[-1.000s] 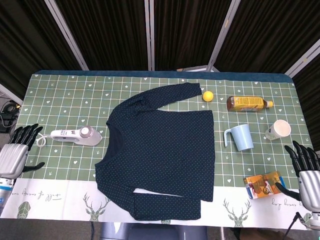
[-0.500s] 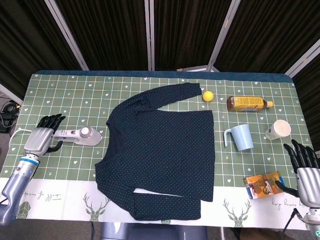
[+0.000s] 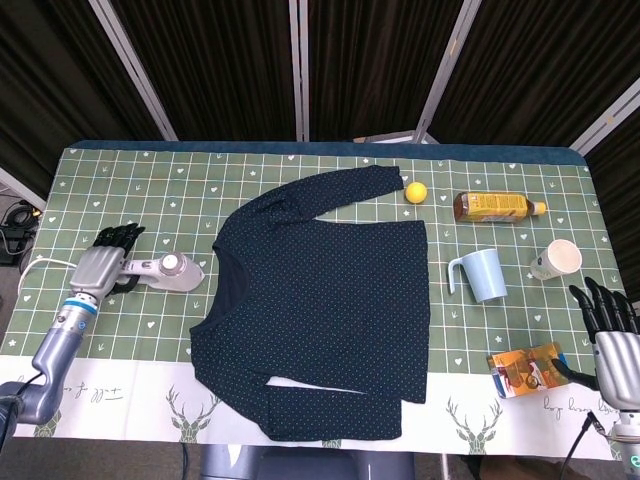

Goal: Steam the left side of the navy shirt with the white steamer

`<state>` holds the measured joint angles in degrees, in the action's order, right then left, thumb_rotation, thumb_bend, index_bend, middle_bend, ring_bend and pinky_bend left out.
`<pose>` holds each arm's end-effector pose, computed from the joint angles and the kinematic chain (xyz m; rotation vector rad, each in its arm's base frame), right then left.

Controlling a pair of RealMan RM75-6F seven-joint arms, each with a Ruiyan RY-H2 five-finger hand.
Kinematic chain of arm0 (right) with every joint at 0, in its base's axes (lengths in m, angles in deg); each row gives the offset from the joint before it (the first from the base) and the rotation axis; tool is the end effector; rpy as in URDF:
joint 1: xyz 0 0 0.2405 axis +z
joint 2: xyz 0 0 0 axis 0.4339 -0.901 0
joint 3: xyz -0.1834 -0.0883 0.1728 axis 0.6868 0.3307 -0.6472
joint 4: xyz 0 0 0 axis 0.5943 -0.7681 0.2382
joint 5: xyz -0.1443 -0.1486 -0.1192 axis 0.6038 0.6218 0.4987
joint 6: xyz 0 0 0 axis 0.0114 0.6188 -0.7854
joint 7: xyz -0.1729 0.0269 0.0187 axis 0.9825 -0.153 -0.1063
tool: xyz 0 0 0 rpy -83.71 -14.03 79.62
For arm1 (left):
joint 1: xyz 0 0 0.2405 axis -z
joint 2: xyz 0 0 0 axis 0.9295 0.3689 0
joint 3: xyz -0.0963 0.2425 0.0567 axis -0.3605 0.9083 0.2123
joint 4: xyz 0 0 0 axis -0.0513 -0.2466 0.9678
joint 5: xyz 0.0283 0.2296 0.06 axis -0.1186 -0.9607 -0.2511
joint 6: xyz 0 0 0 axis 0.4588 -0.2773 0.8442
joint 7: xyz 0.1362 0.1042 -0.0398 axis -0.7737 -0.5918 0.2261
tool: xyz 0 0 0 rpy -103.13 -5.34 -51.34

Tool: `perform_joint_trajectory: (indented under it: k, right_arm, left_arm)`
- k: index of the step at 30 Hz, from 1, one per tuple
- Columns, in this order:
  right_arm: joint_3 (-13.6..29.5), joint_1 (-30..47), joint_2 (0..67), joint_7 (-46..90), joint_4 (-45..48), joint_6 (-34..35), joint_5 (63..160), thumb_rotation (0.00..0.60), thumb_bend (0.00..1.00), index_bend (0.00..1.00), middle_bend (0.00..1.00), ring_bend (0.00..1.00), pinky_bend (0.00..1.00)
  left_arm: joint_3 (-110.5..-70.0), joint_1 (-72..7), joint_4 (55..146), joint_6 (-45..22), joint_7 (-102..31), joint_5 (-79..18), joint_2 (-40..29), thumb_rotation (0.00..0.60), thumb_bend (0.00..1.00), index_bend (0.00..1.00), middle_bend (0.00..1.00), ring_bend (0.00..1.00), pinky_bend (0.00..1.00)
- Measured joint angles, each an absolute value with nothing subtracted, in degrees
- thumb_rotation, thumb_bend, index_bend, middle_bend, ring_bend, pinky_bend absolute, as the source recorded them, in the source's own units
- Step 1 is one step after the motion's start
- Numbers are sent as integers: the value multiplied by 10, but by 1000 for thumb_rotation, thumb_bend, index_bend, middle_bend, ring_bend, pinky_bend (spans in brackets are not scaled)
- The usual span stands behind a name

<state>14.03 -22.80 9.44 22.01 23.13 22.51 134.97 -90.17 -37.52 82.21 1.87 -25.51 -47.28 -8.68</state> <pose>-0.3296 -0.2099 0.1670 1.3445 -0.8937 0.9145 -0.3501 0.4071 0.0266 -1.6166 -1.0177 -0.7317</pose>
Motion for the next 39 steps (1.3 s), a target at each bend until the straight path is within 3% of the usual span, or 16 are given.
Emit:
perform_joint_trajectory:
  k: [3,8,12,17,20,26,39]
  right_arm:
    - [139,-226,95,221,230,220,1346,600,0,0,0,0,0]
    - [139,-224,96,222,229,216,1343,600,0,0,0,0,0]
    - [139,-224,97,223,229,214,1341,600,0,0,0,0,0]
    - [140,-222,97,221,229,210,1341,600,0,0,0,0,0]
    - [140,-222,97,221,229,209,1341,600,0,0,0,0,0]
    - [141,-222,97,221,230,210,1343,600,0,0,0,0,0]
    - [143,-224,94,216,235,215,1350,600,0,0,0,0,0]
  left_arm:
    - [-902,-368,811,23,-254,-473,-94,600,431,34,32,107,112]
    - [-901,-356,795,34,-262,-470,-105,600,434,241,289,318,405]
    - [-898,-352,786,31,-268,-473,-112,600,438,368,382,399,531]
    - [-892,-349,782,33,-269,-477,-114,600,484,751,630,578,778]
    - [-891,-349,779,21,-269,-480,-117,600,546,859,733,661,870]
    - [-886,-353,772,-12,-263,-494,-120,600,595,896,833,740,945]
    - [-880,-355,862,-86,-189,-543,-78,600,614,926,863,769,997]
